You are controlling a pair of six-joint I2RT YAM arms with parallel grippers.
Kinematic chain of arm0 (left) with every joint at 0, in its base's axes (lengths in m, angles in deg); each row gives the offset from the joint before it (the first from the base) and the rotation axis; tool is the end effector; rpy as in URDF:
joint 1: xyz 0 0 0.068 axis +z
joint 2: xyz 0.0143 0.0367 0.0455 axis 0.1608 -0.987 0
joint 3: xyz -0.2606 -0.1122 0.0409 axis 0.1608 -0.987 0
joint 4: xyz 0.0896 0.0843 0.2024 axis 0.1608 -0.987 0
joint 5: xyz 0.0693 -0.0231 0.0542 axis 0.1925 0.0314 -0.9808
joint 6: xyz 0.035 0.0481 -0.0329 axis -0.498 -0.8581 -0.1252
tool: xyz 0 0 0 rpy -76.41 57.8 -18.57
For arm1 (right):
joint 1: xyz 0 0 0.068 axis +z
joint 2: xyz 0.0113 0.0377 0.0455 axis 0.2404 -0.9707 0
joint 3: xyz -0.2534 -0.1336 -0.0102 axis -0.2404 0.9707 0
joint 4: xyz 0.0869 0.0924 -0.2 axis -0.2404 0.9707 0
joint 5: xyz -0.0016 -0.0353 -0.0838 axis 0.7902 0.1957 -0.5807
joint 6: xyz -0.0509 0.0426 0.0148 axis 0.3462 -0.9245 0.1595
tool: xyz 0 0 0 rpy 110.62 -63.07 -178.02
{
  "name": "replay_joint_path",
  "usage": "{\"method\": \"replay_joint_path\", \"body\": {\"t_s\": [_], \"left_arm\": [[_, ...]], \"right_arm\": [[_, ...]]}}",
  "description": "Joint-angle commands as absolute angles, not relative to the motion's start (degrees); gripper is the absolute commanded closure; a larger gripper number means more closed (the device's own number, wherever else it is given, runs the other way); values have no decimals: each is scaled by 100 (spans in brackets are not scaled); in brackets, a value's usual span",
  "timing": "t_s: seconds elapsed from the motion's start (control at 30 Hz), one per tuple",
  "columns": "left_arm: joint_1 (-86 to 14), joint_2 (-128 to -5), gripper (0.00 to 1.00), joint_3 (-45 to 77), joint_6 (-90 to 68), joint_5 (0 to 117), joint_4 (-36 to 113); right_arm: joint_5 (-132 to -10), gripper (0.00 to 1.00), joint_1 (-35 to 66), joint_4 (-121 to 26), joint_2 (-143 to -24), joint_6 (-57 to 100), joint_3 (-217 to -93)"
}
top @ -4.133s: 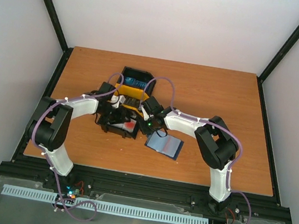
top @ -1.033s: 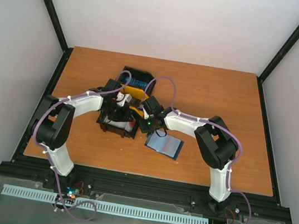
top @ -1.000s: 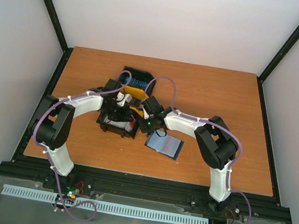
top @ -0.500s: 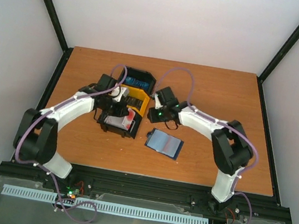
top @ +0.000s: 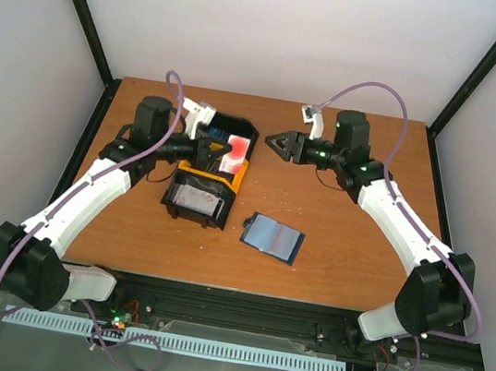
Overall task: Put the credit cards into the card holder
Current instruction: Pick up the credit card from the storage box.
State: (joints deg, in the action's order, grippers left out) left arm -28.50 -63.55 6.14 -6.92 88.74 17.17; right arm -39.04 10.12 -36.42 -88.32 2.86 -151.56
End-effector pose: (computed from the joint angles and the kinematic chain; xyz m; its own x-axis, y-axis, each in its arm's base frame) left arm 0.2356 -0.1185 0.3447 -0.6518 0.0013 -0.7584 0.6186 0.5794 -0.5306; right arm 0.2897 0.1674 0.3457 -0.7220 0.0434 -0.6906 -0.5829 0.4997 0.6407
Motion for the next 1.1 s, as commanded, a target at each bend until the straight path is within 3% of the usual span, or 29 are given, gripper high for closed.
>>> {"method": "replay_joint_path", "body": {"t_s": [0.0, 0.23, 0.4, 0.7, 0.8, 0.83, 0.87, 1.0, 1.07], "left_arm": [[-2820, -6655, 99, 1196, -158, 10233, 3022], [-2833, -7228, 99, 1778, 594, 11193, 3502], [-2833, -7315, 99, 1851, 842, 11422, 3654], [-2832, -7444, 99, 1912, 1200, 11523, 3801], [-2833, -7471, 99, 1968, 1165, 11502, 3738], [-2833, -7477, 96, 1987, 1128, 11493, 3686], [-2833, -7480, 87, 2013, 1058, 11445, 3602], [-2824, -7363, 45, 2018, 665, 11255, 3236], [-2824, -7250, 33, 1935, 500, 11166, 3171]], "right_arm": [[-2552, 41, 995, -4823, -8449, -450, -14870], [-2517, 36, 1038, -5614, -8342, -1254, -14664], [-2610, 39, 1077, -5847, -8358, -1525, -14639], [-2496, 69, 1261, -6565, -8591, -2156, -14715], [-2597, 88, 1263, -6785, -8598, -2350, -14692], [-2664, 96, 1259, -6821, -8596, -2401, -14709], [-2724, 97, 1256, -6852, -8588, -2453, -14734], [-2744, 97, 1169, -7328, -8636, -3112, -14787], [-2705, 97, 1113, -7564, -8676, -3533, -14820]]}}
